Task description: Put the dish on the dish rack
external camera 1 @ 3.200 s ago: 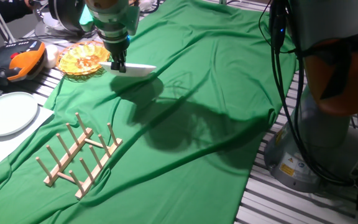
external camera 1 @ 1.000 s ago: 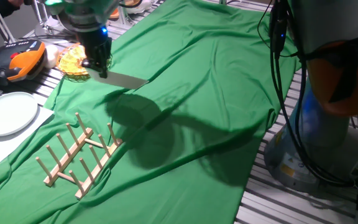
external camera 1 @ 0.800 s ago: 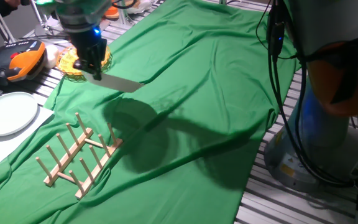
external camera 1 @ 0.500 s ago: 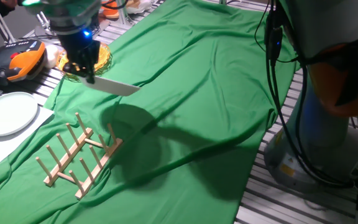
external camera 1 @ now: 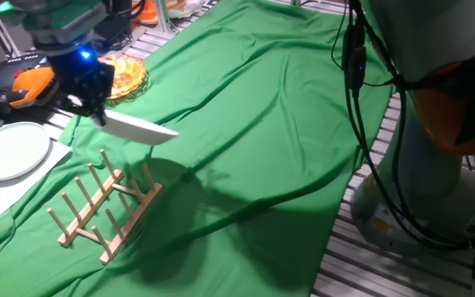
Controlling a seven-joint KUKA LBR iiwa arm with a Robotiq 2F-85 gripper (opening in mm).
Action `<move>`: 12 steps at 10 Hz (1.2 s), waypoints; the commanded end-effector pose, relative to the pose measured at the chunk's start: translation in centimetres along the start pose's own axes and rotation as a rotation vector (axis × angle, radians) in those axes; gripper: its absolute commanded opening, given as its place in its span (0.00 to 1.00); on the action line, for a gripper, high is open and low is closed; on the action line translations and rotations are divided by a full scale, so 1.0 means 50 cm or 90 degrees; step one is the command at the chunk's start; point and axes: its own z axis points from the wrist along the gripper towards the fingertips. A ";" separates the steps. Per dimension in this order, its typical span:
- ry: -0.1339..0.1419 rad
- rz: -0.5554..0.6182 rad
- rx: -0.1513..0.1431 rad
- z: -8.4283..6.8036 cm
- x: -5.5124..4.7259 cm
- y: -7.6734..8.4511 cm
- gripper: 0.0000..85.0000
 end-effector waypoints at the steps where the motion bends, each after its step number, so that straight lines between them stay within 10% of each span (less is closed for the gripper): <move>1: 0.005 0.009 0.000 -0.005 0.003 0.012 0.00; 7: 0.018 0.046 -0.028 -0.014 0.008 0.048 0.00; 9: 0.025 0.025 0.001 -0.023 0.005 0.032 0.00; 12: 0.038 -0.026 -0.008 -0.023 0.005 0.032 0.00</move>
